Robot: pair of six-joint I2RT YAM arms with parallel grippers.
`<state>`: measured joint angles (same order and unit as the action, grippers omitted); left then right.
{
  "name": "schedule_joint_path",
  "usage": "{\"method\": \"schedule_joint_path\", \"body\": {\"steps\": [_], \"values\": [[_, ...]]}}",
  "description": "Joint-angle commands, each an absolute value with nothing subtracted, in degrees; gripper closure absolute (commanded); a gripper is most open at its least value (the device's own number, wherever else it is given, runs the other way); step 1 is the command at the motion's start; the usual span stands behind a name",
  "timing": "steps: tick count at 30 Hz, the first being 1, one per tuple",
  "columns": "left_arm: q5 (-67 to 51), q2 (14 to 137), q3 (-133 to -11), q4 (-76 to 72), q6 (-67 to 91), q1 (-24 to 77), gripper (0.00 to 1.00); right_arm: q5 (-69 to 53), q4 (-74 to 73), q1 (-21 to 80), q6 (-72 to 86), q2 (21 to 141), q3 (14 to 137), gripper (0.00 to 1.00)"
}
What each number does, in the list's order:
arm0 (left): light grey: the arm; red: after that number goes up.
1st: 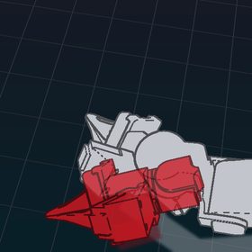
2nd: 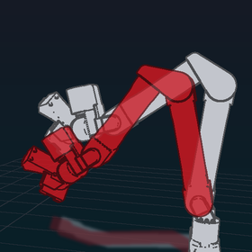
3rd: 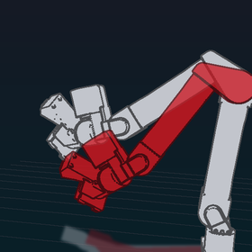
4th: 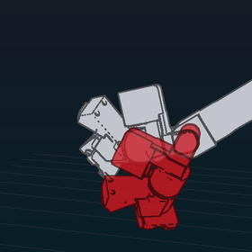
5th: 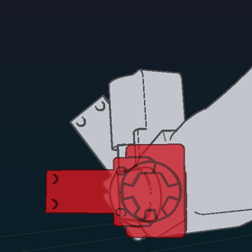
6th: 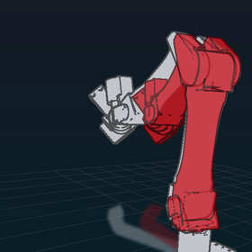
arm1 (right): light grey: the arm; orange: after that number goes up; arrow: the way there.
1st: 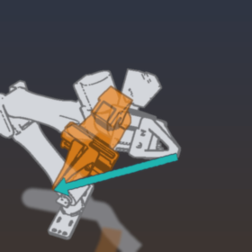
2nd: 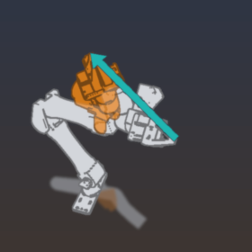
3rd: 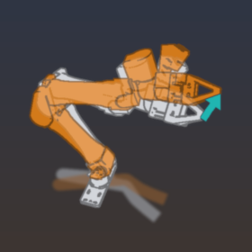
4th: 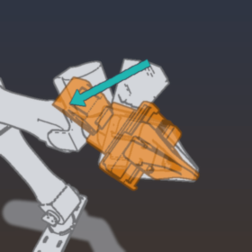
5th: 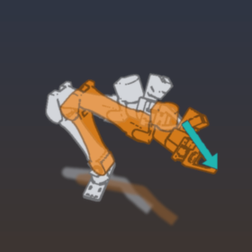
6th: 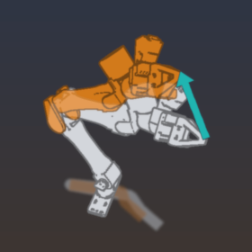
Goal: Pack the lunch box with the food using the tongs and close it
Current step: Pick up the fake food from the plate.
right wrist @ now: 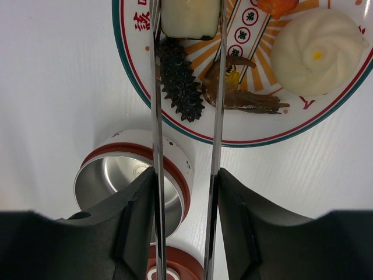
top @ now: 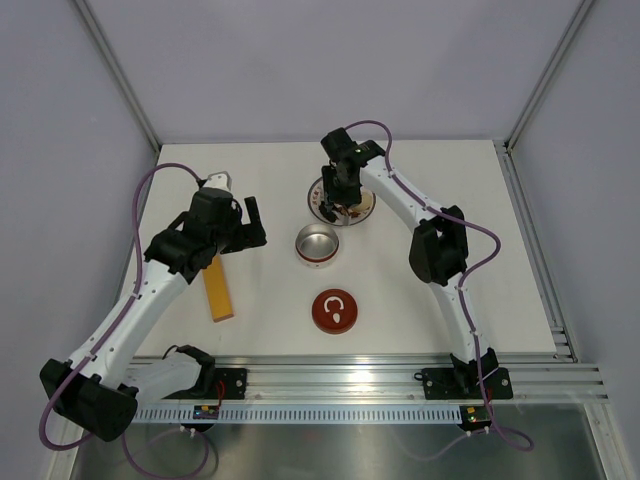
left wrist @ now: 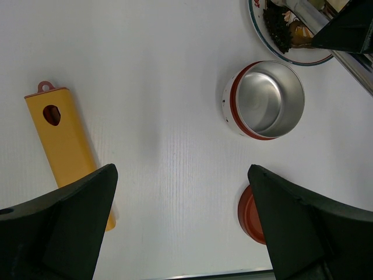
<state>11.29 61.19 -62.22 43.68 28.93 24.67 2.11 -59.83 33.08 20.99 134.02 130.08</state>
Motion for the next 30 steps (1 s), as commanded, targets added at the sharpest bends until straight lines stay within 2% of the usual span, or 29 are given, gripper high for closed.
{"method": "schedule_joint_path", "body": {"steps": [1, 5, 12, 30], "values": [[12.83, 59.94, -61.44, 42.19, 28.39, 24.43, 0.01, 2.72, -59.85, 34.1, 21.01, 131.66, 132.54, 0.5], [12.31, 60.03, -61.17, 41.92, 28.65, 24.43, 0.01, 4.04, -60.29, 34.1, 20.48, 130.17, 133.33, 0.59], [11.78, 60.12, -60.82, 41.66, 28.92, 24.43, 0.01, 5.54, -60.65, 34.1, 19.86, 128.06, 135.09, 0.65], [12.04, 59.94, -61.08, 41.92, 28.48, 24.35, 0.01, 6.07, -56.6, 34.1, 20.83, 119.19, 125.07, 0.68]]}}
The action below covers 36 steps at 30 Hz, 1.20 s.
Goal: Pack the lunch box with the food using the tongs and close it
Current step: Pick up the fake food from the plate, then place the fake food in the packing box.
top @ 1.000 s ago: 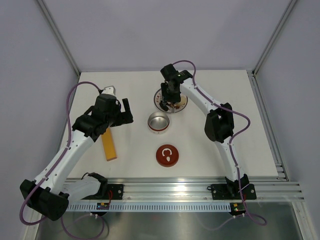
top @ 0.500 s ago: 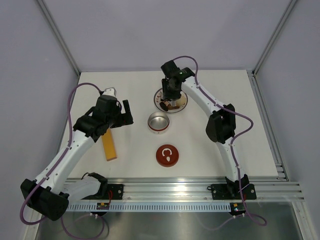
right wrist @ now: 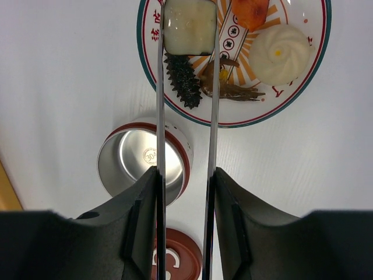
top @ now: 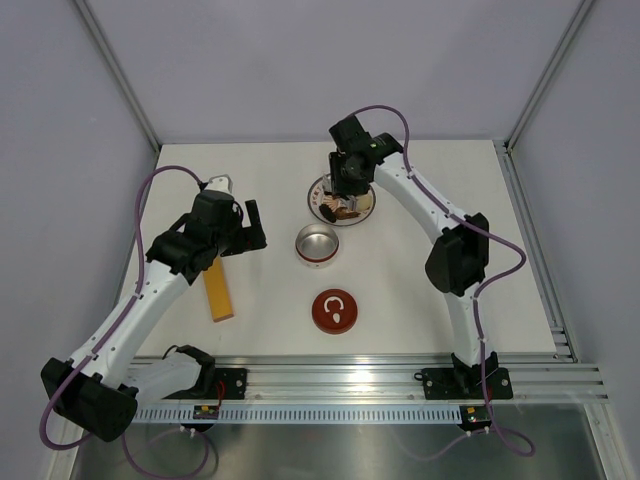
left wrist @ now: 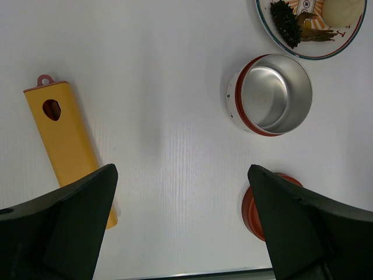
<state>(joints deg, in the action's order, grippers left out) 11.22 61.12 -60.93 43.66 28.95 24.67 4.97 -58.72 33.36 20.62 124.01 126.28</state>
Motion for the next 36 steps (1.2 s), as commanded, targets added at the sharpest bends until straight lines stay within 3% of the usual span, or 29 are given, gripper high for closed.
{"method": "schedule_joint_path", "body": {"steps": [1, 19, 36], "values": [[12.39, 59.77, -61.08, 42.01, 28.48, 24.35, 0.01, 5.98, -56.43, 34.1, 21.0, 117.87, 123.59, 0.68], [12.66, 59.32, -60.03, 40.43, 29.97, 24.43, 0.01, 8.44, -53.61, 42.01, 23.11, 101.87, 104.95, 0.68], [13.18, 59.15, -59.5, 40.69, 30.15, 24.43, 0.01, 7.65, -52.47, 48.16, 25.93, 101.69, 97.91, 0.65]]}}
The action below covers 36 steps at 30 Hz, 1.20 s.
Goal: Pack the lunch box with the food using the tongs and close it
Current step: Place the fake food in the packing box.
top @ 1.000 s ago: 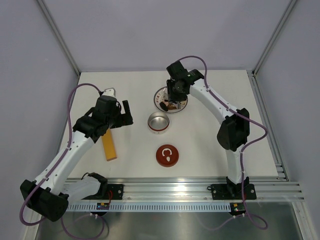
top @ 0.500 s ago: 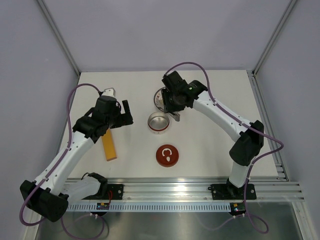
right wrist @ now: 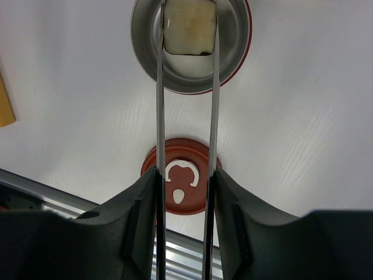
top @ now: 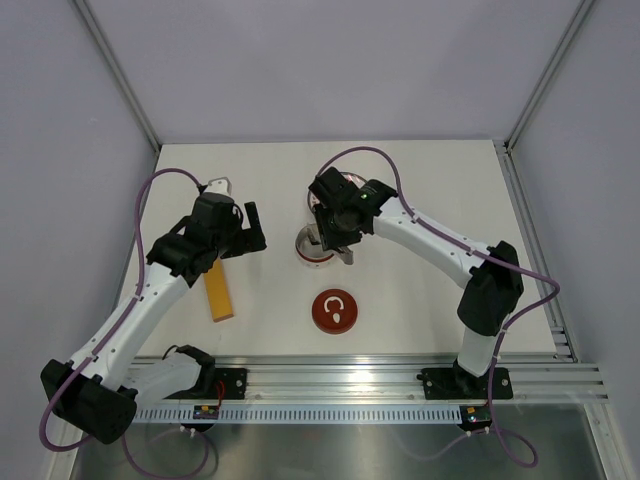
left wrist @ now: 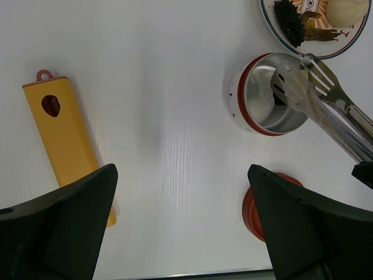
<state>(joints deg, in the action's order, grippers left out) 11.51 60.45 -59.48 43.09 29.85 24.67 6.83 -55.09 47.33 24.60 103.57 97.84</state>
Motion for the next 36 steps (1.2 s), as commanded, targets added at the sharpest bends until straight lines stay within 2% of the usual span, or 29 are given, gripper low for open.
{"method": "schedule_joint_path", "body": {"steps": [1, 14, 26, 36], "values": [[13.18, 59.24, -59.5, 40.69, 30.15, 24.43, 0.01, 7.65, -52.47, 48.34, 25.93, 101.69, 97.65, 0.65], [12.48, 60.2, -59.41, 41.04, 29.97, 24.43, 0.01, 5.63, -51.07, 49.39, 26.02, 103.97, 97.29, 0.59], [12.04, 60.29, -59.33, 40.87, 30.06, 24.43, 0.01, 6.59, -51.5, 49.48, 26.02, 104.59, 97.03, 0.4], [11.87, 60.29, -59.68, 40.87, 29.97, 24.35, 0.01, 8.08, -51.68, 49.48, 25.93, 103.27, 97.91, 0.4]]}}
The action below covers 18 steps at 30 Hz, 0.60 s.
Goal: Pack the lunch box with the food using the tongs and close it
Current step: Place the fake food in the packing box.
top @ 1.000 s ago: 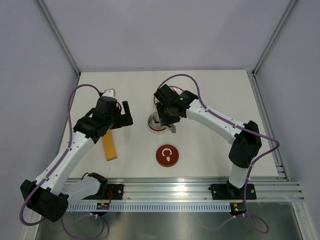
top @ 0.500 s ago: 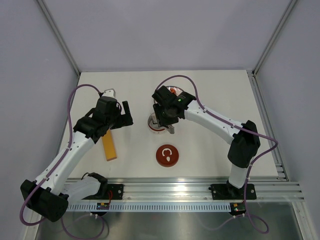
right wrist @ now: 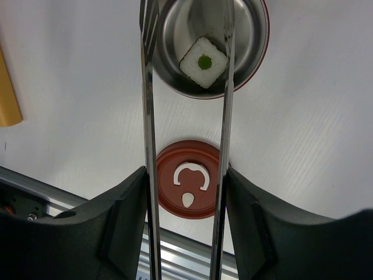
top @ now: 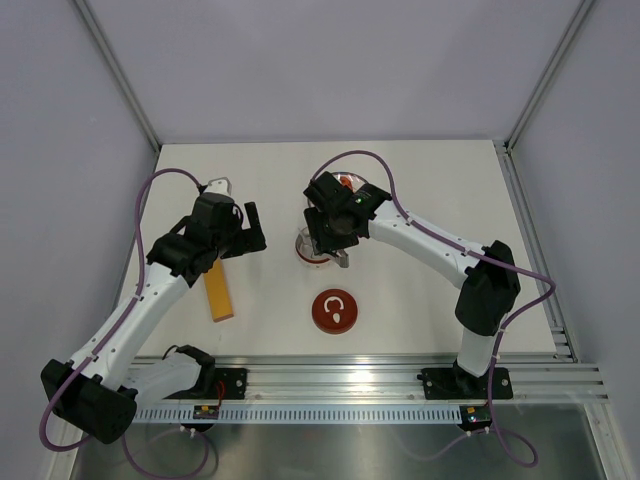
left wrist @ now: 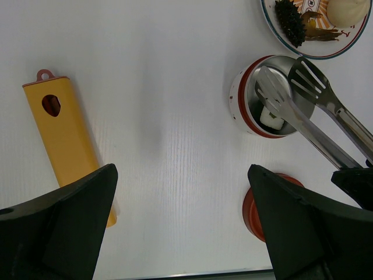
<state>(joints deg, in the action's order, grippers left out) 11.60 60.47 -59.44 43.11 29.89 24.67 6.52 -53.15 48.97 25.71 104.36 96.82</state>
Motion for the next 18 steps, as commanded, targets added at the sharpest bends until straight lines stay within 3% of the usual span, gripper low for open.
{"method": "schedule_joint_path", "body": {"steps": [1, 18], "values": [[11.87, 60.38, -59.76, 40.96, 29.97, 24.35, 0.01, 8.26, -51.85, 49.48, 25.75, 103.01, 98.17, 0.41], [11.78, 60.21, -60.29, 41.22, 29.8, 24.43, 0.01, 16.88, -55.29, 48.34, 22.42, 104.15, 105.11, 0.42]]}}
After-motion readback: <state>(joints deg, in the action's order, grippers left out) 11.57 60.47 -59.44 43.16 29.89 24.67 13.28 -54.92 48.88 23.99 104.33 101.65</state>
